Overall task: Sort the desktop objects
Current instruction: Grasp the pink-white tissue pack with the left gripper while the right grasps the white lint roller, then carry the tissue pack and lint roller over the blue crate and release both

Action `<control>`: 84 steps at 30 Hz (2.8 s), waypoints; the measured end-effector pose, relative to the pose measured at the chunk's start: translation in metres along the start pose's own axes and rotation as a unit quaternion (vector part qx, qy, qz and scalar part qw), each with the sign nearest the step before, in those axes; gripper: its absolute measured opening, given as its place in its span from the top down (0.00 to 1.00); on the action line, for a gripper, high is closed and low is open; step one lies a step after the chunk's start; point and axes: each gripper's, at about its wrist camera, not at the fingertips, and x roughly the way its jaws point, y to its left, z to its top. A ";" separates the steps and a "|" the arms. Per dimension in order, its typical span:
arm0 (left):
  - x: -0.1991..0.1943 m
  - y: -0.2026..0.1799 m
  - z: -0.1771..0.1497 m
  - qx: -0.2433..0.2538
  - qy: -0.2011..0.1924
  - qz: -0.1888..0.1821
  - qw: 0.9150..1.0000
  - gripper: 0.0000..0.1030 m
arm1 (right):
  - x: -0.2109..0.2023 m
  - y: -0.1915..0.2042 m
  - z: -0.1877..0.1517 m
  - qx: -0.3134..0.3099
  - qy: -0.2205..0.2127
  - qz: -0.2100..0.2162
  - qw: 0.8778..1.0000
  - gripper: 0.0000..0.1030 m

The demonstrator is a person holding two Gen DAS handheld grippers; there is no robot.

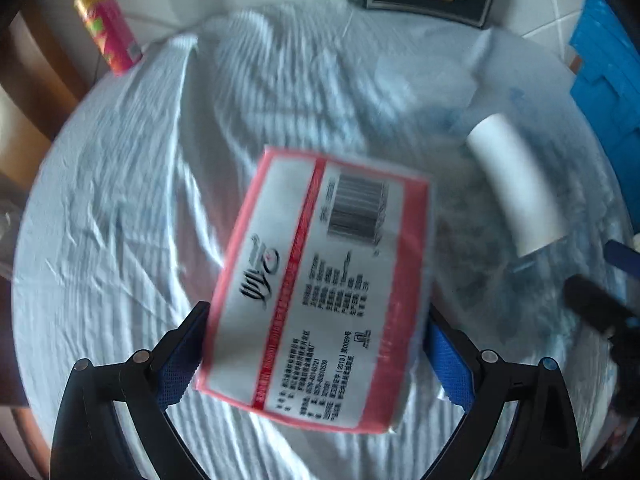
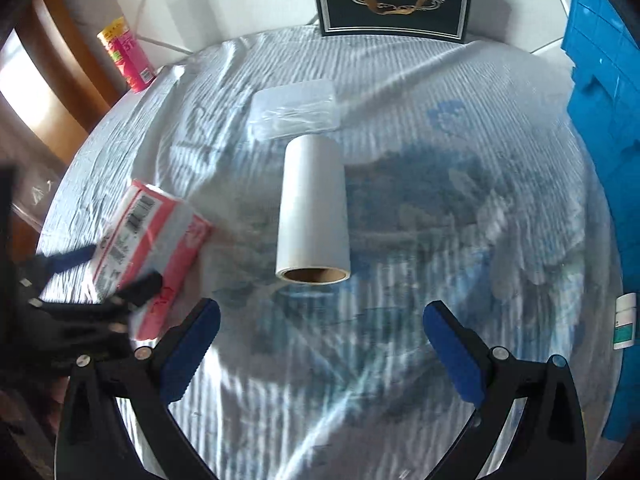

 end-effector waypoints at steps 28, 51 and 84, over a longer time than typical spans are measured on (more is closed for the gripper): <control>-0.030 -0.005 0.019 -0.004 -0.077 0.025 0.997 0.07 | 0.037 -0.008 0.043 -0.029 -0.011 0.000 1.000 0.56; -0.211 -0.065 -0.016 -0.054 -0.226 0.009 0.973 0.07 | -0.175 -0.020 0.011 -0.115 -0.156 -0.005 0.981 0.56; -0.390 -0.407 -0.022 0.131 -0.357 -0.142 0.914 0.07 | -0.460 -0.276 -0.099 0.020 -0.322 -0.162 0.932 0.56</control>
